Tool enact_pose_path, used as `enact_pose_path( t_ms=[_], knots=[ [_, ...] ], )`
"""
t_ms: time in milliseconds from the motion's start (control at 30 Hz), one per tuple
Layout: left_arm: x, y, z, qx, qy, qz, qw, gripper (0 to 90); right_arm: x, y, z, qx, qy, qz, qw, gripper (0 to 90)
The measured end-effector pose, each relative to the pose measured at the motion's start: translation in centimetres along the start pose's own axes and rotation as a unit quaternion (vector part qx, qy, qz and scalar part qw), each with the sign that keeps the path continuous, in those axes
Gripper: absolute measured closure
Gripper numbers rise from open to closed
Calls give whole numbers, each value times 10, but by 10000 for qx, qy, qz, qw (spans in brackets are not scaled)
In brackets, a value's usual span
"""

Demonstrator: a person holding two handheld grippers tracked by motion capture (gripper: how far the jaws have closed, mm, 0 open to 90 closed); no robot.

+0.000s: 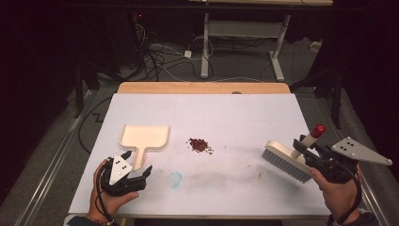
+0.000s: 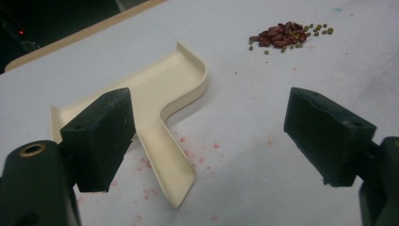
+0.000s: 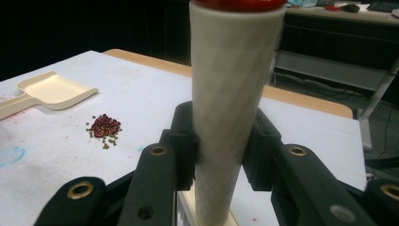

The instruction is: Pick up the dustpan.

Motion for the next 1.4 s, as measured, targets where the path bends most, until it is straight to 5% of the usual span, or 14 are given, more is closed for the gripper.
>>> enact_pose_path(
  t_ms=[800, 1000, 1400],
  knots=[
    [-4, -6, -10, -311, -32, -163, 9994, 179, -1, -5, -19, -111, 226, 178, 9995, 701],
    [-17, -13, -14, -592, 66, 314, 9977, 184, -4, -1, -26, -97, 282, 236, 9993, 702],
    [-28, -21, -27, -1012, 88, 452, 9938, 184, -11, 7, -43, -90, 422, 346, 9985, 702]
  ],
)
Point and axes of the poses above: each handheld gripper's, and its own axes: z roughly backward along the jaws, y roughly out of its top, x roughly to its right, the point moved 1 cm from there along -z, roughly forward along the jaws, and after that the axes turned 10 degrees about y, right-handed, at the moved point
